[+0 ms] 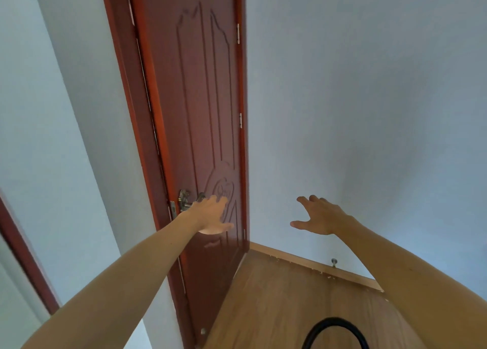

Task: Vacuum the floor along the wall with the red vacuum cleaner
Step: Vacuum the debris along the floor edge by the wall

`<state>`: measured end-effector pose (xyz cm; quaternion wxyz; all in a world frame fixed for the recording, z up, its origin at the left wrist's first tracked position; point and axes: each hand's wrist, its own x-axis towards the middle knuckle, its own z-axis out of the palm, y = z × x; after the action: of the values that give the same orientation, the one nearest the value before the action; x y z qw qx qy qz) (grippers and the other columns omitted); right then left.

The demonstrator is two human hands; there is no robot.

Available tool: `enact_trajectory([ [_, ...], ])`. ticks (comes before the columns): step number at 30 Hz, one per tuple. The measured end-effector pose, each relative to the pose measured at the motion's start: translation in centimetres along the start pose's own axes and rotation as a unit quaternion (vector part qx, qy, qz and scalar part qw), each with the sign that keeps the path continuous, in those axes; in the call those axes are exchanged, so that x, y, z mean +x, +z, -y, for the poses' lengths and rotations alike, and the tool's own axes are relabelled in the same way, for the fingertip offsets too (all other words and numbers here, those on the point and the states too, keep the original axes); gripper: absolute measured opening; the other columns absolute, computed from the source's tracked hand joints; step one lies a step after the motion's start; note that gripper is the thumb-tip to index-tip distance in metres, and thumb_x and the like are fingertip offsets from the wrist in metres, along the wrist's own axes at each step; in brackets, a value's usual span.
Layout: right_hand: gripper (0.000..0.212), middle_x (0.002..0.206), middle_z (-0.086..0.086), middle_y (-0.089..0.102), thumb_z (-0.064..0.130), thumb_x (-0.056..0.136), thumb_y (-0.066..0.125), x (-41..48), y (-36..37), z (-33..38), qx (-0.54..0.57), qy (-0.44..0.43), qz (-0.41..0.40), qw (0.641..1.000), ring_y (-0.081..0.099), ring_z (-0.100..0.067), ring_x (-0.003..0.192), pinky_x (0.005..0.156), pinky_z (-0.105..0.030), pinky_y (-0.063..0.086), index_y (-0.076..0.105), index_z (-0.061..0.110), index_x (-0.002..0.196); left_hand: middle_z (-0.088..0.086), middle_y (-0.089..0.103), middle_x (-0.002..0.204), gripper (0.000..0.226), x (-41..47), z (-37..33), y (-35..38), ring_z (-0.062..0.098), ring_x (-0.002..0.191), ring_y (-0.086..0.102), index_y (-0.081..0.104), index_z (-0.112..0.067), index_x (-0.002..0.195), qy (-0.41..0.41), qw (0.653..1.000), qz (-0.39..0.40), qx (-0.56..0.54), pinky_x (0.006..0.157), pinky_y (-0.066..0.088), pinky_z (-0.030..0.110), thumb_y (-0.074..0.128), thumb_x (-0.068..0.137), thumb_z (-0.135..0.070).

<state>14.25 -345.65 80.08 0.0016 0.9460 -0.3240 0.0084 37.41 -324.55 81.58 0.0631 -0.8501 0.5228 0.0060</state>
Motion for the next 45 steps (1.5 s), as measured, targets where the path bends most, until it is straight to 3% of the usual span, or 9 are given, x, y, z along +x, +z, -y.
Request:
enact_trajectory([
  [10, 0.086, 0.151, -0.008, 0.038, 0.072, 0.088, 0.047, 5.5, 0.5, -5.3, 0.016, 0.032, 0.010, 0.999, 0.042, -0.031, 0.135, 0.103, -0.048, 0.044, 0.021, 0.024, 0.154, 0.017, 0.029, 0.156, 0.087, 10.1, -1.3, -0.8, 0.037, 0.138, 0.036, 0.013, -0.018, 0.155, 0.033, 0.999, 0.007, 0.020, 0.108, 0.033, 0.056, 0.047, 0.091, -0.065],
  [23, 0.088, 0.148, -0.011, 0.041, 0.073, 0.087, 0.050, 9.9, 1.2, -12.0, -0.005, 0.145, 0.016, 0.989, 0.045, -0.032, 0.132, 0.100, -0.048, 0.046, 0.022, 0.023, 0.154, 0.014, 0.034, 0.151, 0.085, 23.9, -5.2, -0.9, 0.034, 0.133, 0.041, 0.014, -0.016, 0.155, 0.154, 0.988, -0.004, 0.010, 0.106, 0.040, 0.051, 0.048, 0.093, -0.062],
  [34, 0.086, 0.146, -0.010, 0.042, 0.071, 0.087, 0.050, 16.0, 1.8, -14.6, -0.005, 0.266, 0.010, 0.964, 0.045, -0.031, 0.131, 0.096, -0.046, 0.046, 0.022, 0.023, 0.153, 0.015, 0.031, 0.152, 0.086, 39.7, -5.8, -0.5, 0.035, 0.135, 0.040, 0.013, -0.016, 0.155, 0.262, 0.964, -0.001, 0.040, 0.108, 0.037, 0.050, 0.048, 0.092, -0.063],
  [45, 0.083, 0.141, -0.008, 0.045, 0.068, 0.088, 0.052, 11.6, 2.2, -20.0, -0.008, 0.392, 0.028, 0.919, 0.047, -0.029, 0.127, 0.094, -0.043, 0.047, 0.025, 0.023, 0.153, 0.016, 0.028, 0.156, 0.087, 45.9, -17.3, 0.6, 0.035, 0.138, 0.038, 0.012, -0.017, 0.155, 0.394, 0.918, 0.023, 0.032, 0.110, 0.034, 0.050, 0.048, 0.092, -0.064],
])
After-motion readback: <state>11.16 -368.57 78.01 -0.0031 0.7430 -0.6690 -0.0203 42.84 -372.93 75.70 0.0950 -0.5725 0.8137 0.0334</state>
